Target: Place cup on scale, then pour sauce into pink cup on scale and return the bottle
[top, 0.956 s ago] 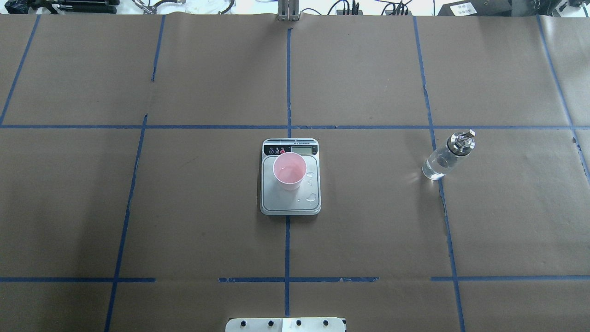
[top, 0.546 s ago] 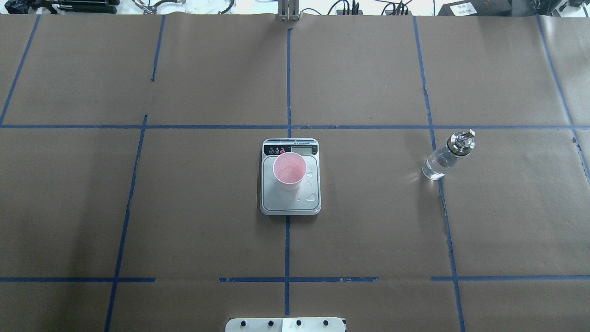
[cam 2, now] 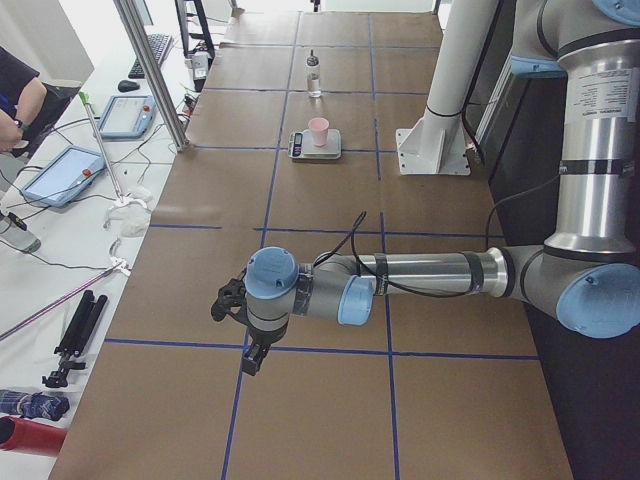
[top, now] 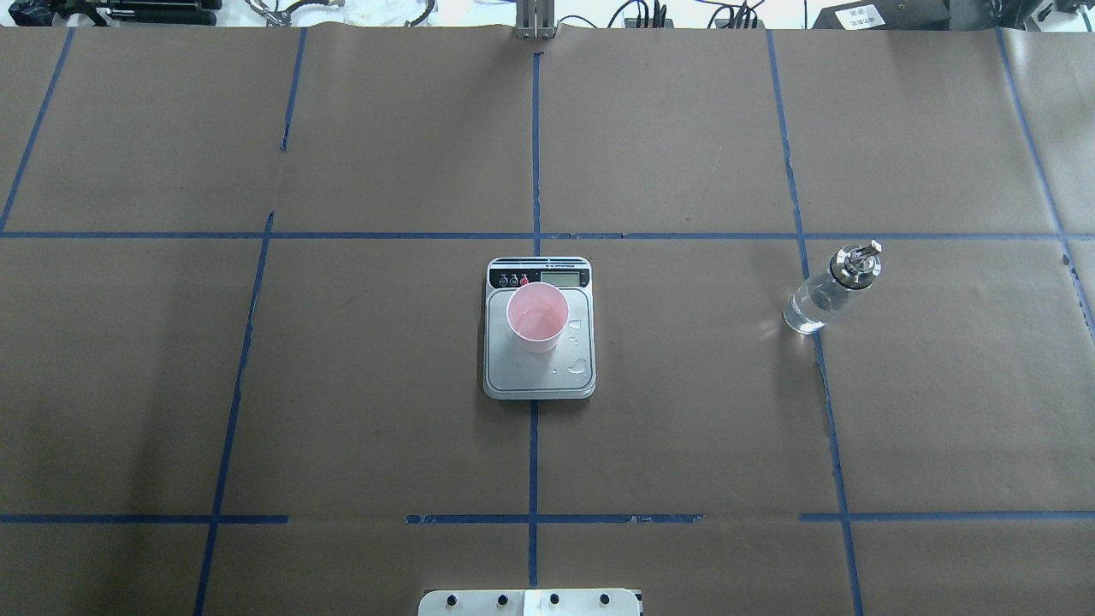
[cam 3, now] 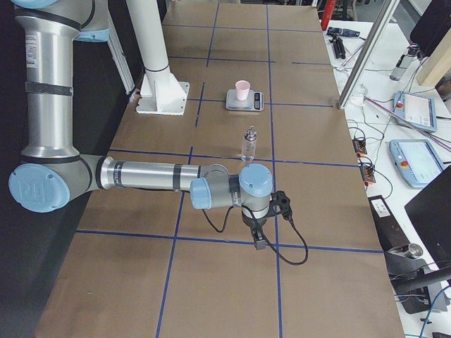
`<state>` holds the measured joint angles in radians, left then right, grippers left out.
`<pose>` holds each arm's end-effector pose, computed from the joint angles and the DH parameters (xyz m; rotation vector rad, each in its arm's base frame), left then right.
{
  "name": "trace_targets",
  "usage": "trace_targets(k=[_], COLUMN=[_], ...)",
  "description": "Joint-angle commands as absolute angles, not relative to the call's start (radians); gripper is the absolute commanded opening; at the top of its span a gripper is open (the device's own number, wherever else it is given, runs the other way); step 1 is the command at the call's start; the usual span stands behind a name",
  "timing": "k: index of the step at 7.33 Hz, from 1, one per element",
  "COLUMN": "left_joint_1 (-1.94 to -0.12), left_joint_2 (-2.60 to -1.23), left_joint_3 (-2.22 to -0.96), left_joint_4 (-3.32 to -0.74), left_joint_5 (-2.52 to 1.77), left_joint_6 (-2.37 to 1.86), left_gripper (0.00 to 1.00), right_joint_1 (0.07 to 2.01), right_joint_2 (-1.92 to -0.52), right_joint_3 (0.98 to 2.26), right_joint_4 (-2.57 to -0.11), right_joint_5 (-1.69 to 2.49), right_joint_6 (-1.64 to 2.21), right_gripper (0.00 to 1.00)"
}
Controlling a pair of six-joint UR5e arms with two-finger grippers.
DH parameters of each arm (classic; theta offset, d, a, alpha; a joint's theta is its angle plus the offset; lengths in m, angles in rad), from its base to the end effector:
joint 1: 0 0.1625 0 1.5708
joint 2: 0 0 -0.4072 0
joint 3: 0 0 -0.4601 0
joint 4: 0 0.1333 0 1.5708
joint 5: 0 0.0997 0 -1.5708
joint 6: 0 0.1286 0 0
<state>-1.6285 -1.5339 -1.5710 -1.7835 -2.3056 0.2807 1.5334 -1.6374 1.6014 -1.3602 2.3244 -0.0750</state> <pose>-0.0793 -0.5560 0.6628 0.2899 0.6963 0.2770 0.0248 -0.5485 0.6604 0.1805 -0.7492 -0.1726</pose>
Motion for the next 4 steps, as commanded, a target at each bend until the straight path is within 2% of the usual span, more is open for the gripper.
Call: trace_targets(k=[1,4], left_joint_1=[-1.631,-1.631], left_joint_2=[-1.532,-1.549], left_joint_3=[-1.574,-1.581], left_joint_4=[-1.779,-1.694], left_joint_5=[-2.306,-2.306], left_joint_6=[0.281,0.281], left_gripper=[1.0,1.0], right_joint_1=[1.535,1.536], right_joint_2=[-1.644,-1.646], right_joint_3=[1.615,1.673], right_joint_4=[-1.406,-1.443], right_joint_5=[2.423,2.444], right_joint_6=[0.001,0.161], right_gripper=[1.0,1.0])
